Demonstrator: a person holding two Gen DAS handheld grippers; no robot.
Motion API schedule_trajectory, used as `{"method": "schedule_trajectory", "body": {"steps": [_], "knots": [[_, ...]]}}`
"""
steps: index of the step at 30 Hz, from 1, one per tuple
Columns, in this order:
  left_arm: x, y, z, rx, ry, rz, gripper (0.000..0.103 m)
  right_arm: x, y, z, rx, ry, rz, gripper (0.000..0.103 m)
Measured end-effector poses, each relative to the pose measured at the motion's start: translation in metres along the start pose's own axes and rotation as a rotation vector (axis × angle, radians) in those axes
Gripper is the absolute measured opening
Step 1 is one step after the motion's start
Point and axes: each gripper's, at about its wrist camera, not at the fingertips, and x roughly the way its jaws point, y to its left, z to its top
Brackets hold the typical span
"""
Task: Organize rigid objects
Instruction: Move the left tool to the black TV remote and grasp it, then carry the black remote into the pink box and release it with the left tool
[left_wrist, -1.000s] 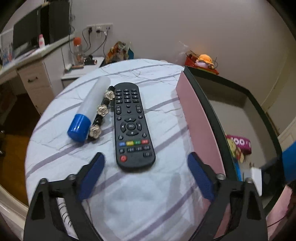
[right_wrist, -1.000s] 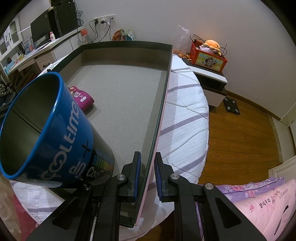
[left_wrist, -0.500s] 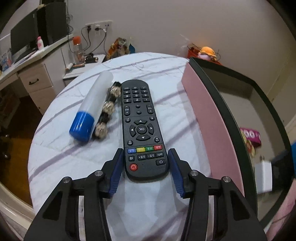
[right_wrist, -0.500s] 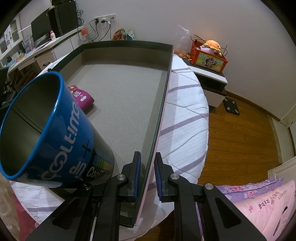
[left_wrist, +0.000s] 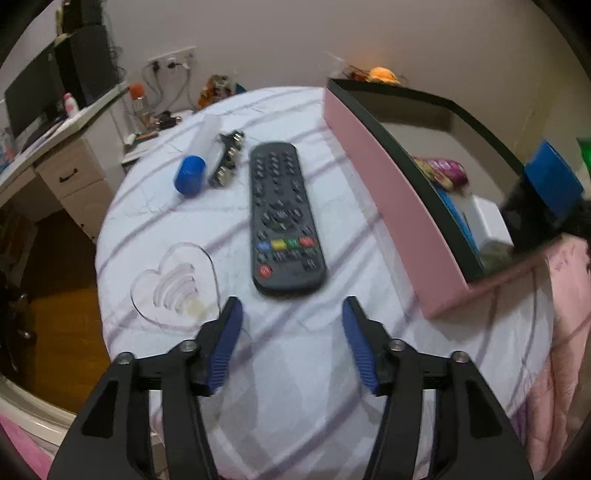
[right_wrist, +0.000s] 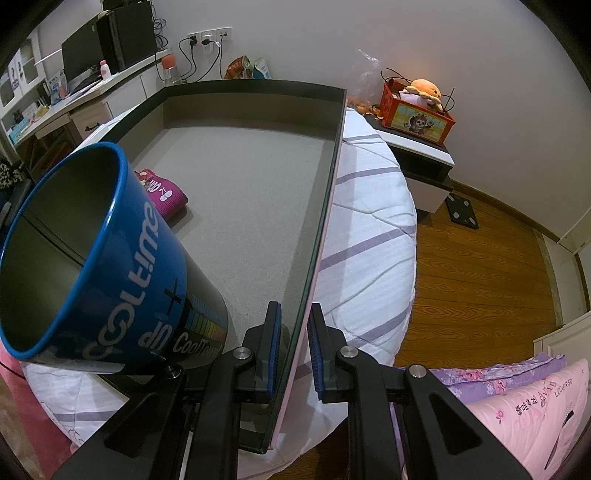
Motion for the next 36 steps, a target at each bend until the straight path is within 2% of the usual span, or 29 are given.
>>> {"method": "schedule_trajectory", "body": {"steps": [1, 3, 5, 7, 10, 13, 14, 16, 17, 19, 22, 27, 31, 36], "knots": [[0.002, 0.001, 0.005, -0.005, -0.003, 0.007, 0.061, 0.0, 0.0, 0.0, 0.0, 0.0, 0.001, 0.016], [0.008, 0.002, 0.016, -0.029, -0.023, -0.003, 0.071, 0.0, 0.0, 0.0, 0.001, 0.0, 0.002, 0.016], [0.015, 0.003, 0.027, -0.045, -0.037, -0.003, 0.076, 0.0, 0.0, 0.0, 0.002, 0.0, 0.001, 0.016], [0.027, 0.002, 0.037, -0.064, -0.014, 0.006, 0.076, 0.0, 0.0, -0.001, 0.003, -0.001, 0.003, 0.016], [0.046, 0.0, 0.05, -0.075, 0.008, -0.019, 0.076, 0.001, 0.0, -0.001, 0.004, -0.001, 0.004, 0.016], [0.06, -0.002, 0.058, -0.07, 0.015, 0.0, 0.076, 0.001, -0.001, -0.001, 0.004, -0.001, 0.004, 0.016], [0.063, -0.004, 0.06, -0.068, 0.011, 0.005, 0.075, 0.001, -0.001, -0.001, 0.004, -0.001, 0.004, 0.016], [0.062, -0.006, 0.06, -0.053, -0.004, 0.024, 0.057, 0.001, -0.001, -0.001, 0.003, -0.001, 0.004, 0.016], [0.059, -0.005, 0.06, -0.061, -0.019, 0.039, 0.044, 0.001, -0.001, -0.001, 0.003, -0.001, 0.004, 0.016], [0.054, 0.0, 0.057, -0.093, -0.034, 0.0, 0.044, 0.001, -0.002, -0.001, 0.004, -0.002, 0.005, 0.016], [0.043, 0.003, 0.049, -0.101, -0.062, 0.013, 0.044, 0.001, -0.002, -0.001, 0.004, -0.002, 0.004, 0.016], [0.019, 0.004, 0.044, -0.118, -0.107, -0.044, 0.044, 0.001, -0.002, -0.001, 0.003, -0.001, 0.003, 0.016], [-0.002, -0.002, 0.047, -0.104, -0.153, -0.051, 0.044, 0.001, -0.002, -0.001, 0.004, -0.001, 0.004, 0.016], [-0.035, -0.022, 0.054, -0.029, -0.213, -0.047, 0.044, 0.001, -0.002, 0.0, 0.004, 0.001, 0.004, 0.016]]}}
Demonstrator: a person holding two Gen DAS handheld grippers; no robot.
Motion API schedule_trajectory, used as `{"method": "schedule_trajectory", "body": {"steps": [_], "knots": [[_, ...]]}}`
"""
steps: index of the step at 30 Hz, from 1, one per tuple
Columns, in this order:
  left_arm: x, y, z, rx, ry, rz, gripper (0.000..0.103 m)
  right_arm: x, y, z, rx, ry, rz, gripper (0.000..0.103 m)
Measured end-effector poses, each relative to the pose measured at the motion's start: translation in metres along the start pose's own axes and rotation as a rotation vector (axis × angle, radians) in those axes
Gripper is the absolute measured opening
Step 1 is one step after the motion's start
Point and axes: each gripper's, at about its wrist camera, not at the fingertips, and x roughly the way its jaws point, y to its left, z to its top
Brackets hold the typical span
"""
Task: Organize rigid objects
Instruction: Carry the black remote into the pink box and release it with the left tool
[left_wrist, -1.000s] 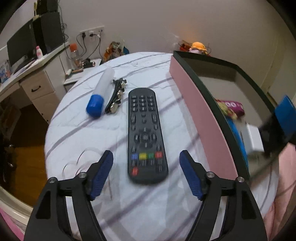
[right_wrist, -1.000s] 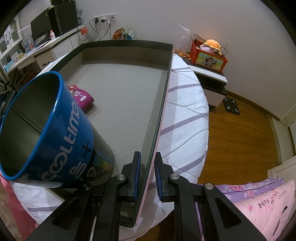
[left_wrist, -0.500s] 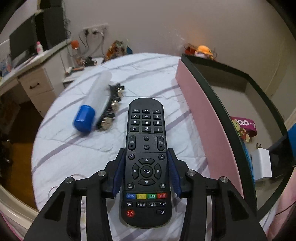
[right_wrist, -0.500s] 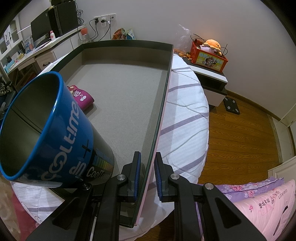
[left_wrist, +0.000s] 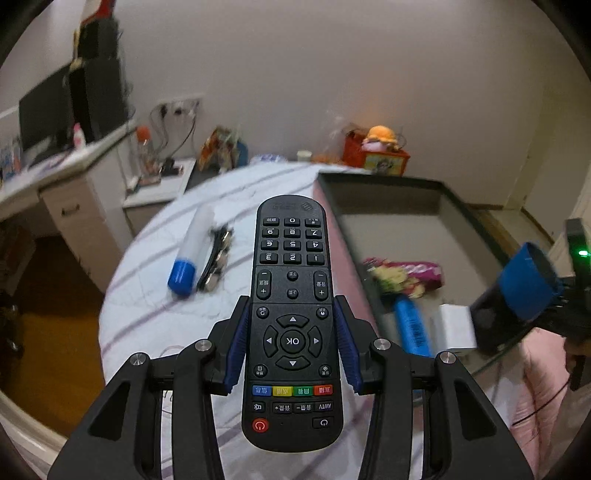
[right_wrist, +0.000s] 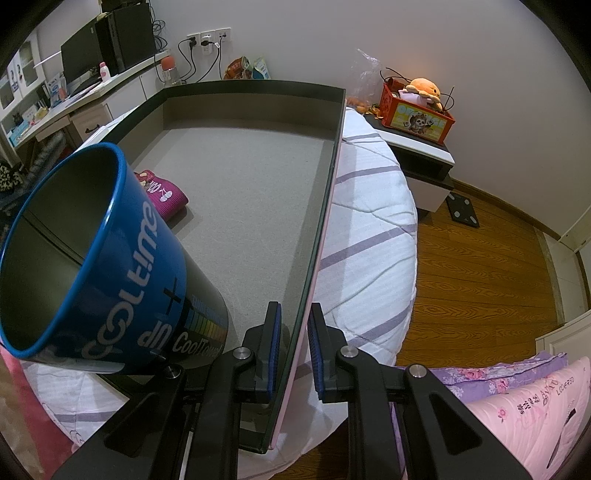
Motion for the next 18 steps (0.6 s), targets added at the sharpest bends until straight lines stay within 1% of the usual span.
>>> {"method": "schedule_trajectory", "body": {"steps": [2, 5, 10, 13, 18], "knots": [[-0.009, -0.01, 0.006, 0.016, -0.021, -0.034, 0.044, 0.0, 0.0, 0.0, 0.0, 0.0, -0.001, 0.016], [-0.014, -0.029, 0.013, 0.068, -0.035, -0.077, 0.044, 0.0, 0.0, 0.0, 0.001, -0.001, 0.001, 0.016], [-0.002, -0.064, 0.022, 0.135, -0.004, -0.128, 0.044, 0.0, 0.0, 0.0, 0.001, -0.001, 0.001, 0.016], [0.009, -0.078, 0.026, 0.149, 0.011, -0.153, 0.044, 0.0, 0.0, 0.0, -0.001, 0.0, 0.001, 0.016], [0.029, -0.102, 0.028, 0.171, 0.047, -0.171, 0.044, 0.0, 0.002, 0.002, -0.006, 0.006, -0.005, 0.016]]}}
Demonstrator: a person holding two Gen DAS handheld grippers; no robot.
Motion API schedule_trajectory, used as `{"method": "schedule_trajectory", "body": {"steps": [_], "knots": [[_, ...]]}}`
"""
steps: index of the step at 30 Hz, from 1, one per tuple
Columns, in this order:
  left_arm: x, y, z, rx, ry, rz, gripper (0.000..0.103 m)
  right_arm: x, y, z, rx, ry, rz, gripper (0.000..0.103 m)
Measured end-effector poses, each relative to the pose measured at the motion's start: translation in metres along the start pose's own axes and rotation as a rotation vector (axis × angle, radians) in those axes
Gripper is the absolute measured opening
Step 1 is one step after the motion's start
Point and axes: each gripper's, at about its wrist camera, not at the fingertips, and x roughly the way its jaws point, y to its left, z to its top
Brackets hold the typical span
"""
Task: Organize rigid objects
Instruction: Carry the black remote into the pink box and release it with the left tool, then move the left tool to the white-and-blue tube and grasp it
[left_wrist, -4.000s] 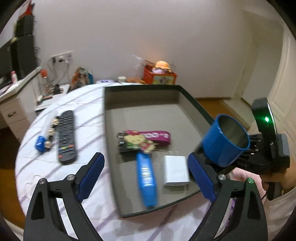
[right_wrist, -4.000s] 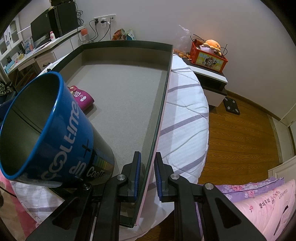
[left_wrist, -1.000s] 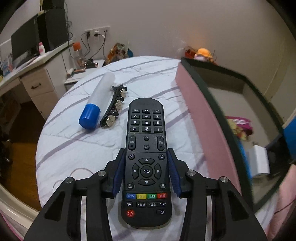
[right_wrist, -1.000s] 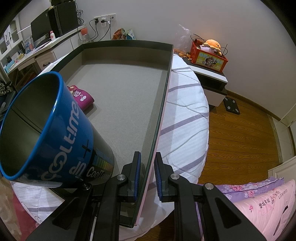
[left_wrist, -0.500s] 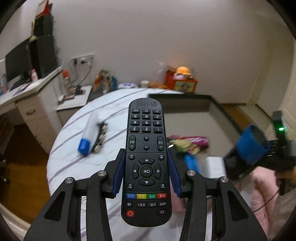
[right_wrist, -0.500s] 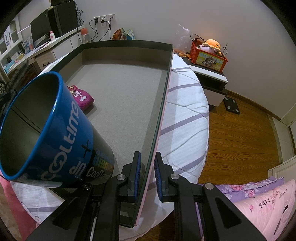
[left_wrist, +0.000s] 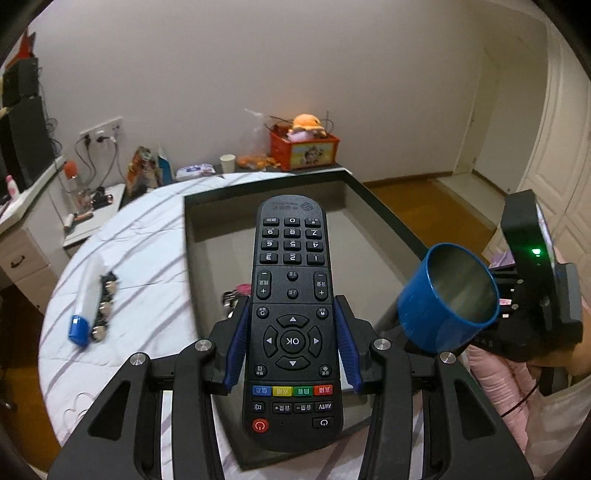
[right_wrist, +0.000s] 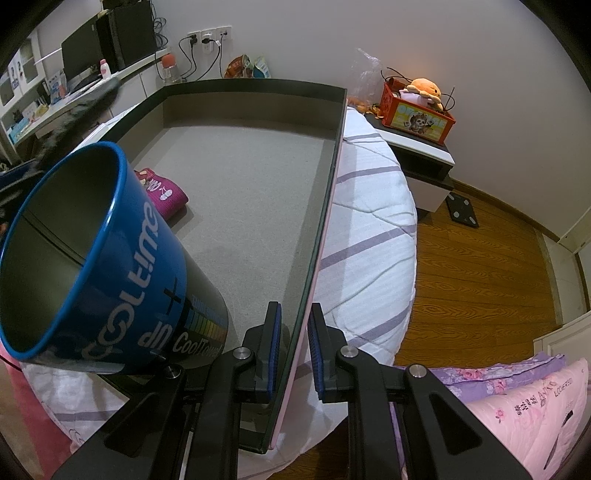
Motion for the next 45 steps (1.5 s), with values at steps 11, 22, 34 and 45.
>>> {"method": "schedule_trajectory", "body": {"steps": [11, 22, 34, 45], "knots": [[0.045, -0.002, 0.001, -0.014, 0.11, 0.015, 0.044, 0.0, 0.0, 0.0, -0.001, 0.0, 0.0, 0.016], [0.036, 0.005, -0.001, -0.033, 0.09, 0.036, 0.066, 0.0, 0.0, 0.0, 0.0, 0.0, 0.0, 0.016], [-0.003, 0.018, -0.004, -0.059, 0.01, 0.047, 0.089, 0.0, 0.001, 0.0, -0.004, 0.008, -0.006, 0.016], [-0.044, 0.05, -0.02, -0.105, -0.041, 0.085, 0.094, 0.0, 0.002, 0.0, -0.007, 0.014, -0.015, 0.016]]}}
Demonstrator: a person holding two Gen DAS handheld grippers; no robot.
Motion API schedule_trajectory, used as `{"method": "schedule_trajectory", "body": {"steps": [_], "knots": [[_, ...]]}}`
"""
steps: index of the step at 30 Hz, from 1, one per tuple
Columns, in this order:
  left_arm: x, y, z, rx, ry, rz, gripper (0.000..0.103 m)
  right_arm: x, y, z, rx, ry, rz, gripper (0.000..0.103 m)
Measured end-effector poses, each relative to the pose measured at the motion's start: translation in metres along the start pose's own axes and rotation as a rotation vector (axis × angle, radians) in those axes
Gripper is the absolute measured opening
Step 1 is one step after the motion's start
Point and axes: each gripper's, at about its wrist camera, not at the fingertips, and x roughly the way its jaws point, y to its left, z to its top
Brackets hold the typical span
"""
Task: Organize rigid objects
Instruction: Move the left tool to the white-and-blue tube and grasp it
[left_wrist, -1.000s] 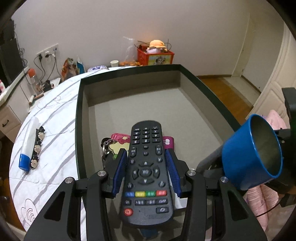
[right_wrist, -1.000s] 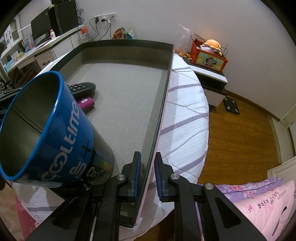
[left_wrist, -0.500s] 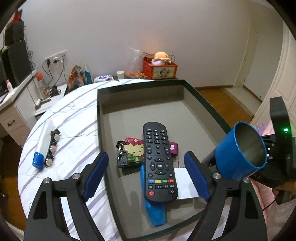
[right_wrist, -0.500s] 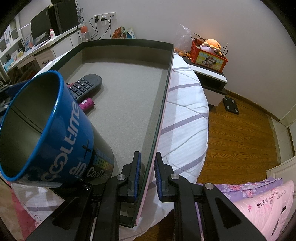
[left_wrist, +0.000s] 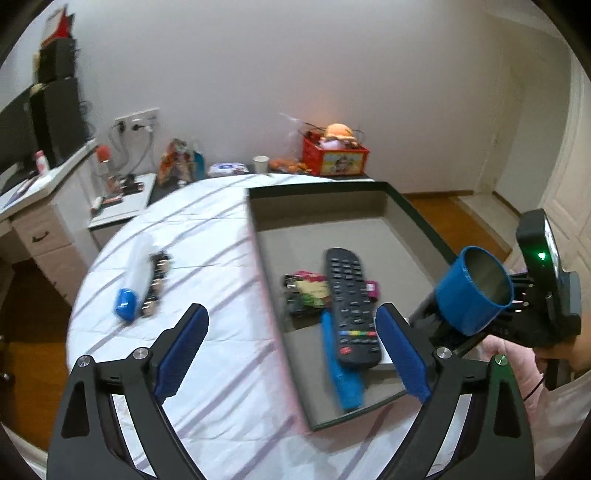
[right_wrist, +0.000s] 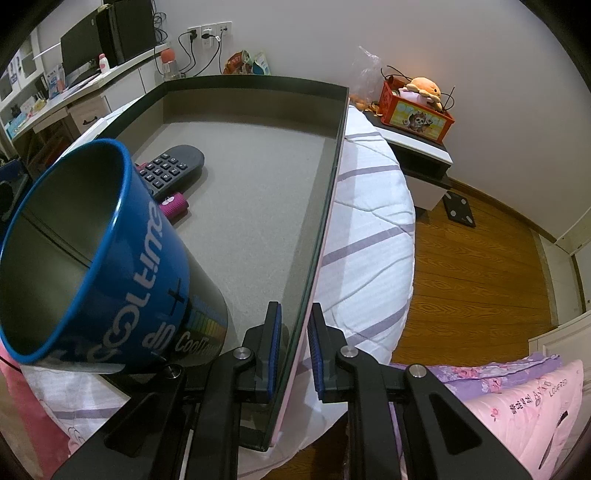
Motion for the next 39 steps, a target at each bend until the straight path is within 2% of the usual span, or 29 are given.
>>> {"method": "schedule_trajectory", "body": {"steps": [4, 6, 13, 19, 27, 31, 34, 39], "knots": [[-0.011, 0.027, -0.008, -0.044, -0.01, 0.021, 0.1, 0.0, 0.0, 0.0, 0.0, 0.0, 0.0, 0.016], [-0.016, 0.04, -0.013, -0.06, -0.012, 0.054, 0.102, 0.0, 0.0, 0.0, 0.0, 0.001, 0.0, 0.016], [-0.013, 0.086, -0.036, -0.11, 0.035, 0.153, 0.102, -0.001, 0.001, -0.001, -0.001, -0.002, -0.003, 0.016], [-0.003, 0.112, -0.05, -0.14, 0.064, 0.179, 0.102, -0.001, 0.001, -0.001, -0.002, -0.003, -0.005, 0.016], [0.028, 0.144, -0.045, -0.211, 0.075, 0.22, 0.102, -0.003, 0.001, -0.001, -0.004, -0.004, -0.006, 0.016], [0.041, 0.155, -0.035, -0.24, 0.052, 0.25, 0.102, -0.004, 0.001, 0.0, -0.004, -0.005, -0.007, 0.016], [0.051, 0.163, -0.027, -0.261, 0.04, 0.256, 0.096, -0.004, 0.001, 0.0, -0.007, -0.006, -0.01, 0.016], [0.075, 0.17, -0.02, -0.255, 0.086, 0.253, 0.084, -0.005, 0.004, 0.001, -0.016, -0.013, -0.024, 0.016]]}}
